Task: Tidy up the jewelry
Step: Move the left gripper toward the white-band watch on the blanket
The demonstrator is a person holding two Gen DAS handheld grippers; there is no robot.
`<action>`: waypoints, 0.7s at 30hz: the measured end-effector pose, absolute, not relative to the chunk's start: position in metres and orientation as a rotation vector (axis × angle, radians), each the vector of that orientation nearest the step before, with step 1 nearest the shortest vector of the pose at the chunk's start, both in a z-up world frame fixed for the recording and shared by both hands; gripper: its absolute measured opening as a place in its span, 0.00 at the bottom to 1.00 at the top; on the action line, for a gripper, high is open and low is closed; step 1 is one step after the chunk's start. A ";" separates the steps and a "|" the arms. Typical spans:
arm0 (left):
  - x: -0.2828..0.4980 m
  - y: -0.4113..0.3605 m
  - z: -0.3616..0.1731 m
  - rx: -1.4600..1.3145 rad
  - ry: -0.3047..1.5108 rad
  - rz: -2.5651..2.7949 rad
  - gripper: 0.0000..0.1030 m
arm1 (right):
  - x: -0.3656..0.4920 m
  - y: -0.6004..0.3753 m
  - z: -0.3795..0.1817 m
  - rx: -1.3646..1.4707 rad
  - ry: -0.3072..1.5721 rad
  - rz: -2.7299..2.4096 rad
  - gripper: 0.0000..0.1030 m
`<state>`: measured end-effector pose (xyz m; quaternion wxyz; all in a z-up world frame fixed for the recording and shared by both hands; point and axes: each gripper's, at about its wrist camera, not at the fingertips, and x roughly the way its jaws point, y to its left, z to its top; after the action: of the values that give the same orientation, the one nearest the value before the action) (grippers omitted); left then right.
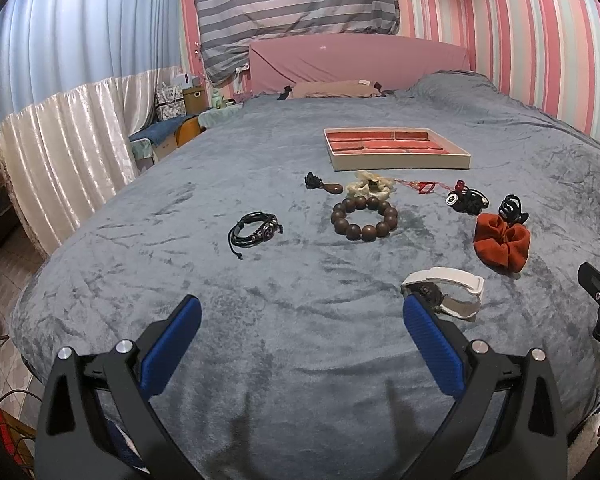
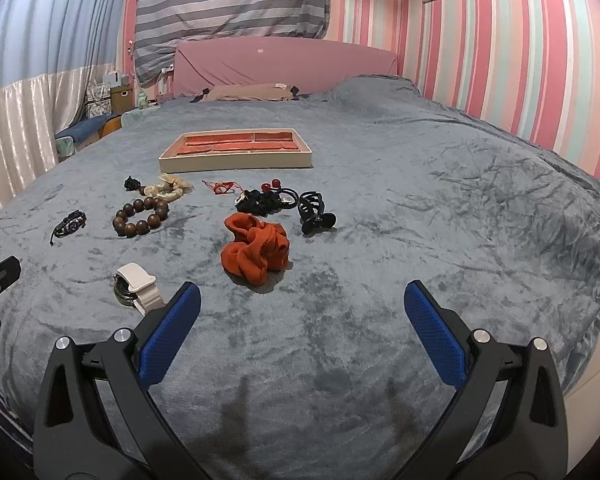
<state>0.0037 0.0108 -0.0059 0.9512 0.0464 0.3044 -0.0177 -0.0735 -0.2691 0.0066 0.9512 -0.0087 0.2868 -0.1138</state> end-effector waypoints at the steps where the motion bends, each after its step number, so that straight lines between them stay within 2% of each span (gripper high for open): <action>1: 0.004 0.012 -0.006 0.093 0.620 -0.035 0.96 | -0.073 -0.269 0.006 -0.016 0.584 -0.232 0.96; 21: 0.008 0.013 -0.011 0.091 0.645 -0.038 0.96 | -0.073 -0.273 0.005 0.003 0.588 -0.247 0.96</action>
<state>0.0082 0.0135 -0.0109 0.9472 0.0449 0.3168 -0.0185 -0.0731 -0.2735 0.0052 0.9496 0.0014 0.2891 -0.1212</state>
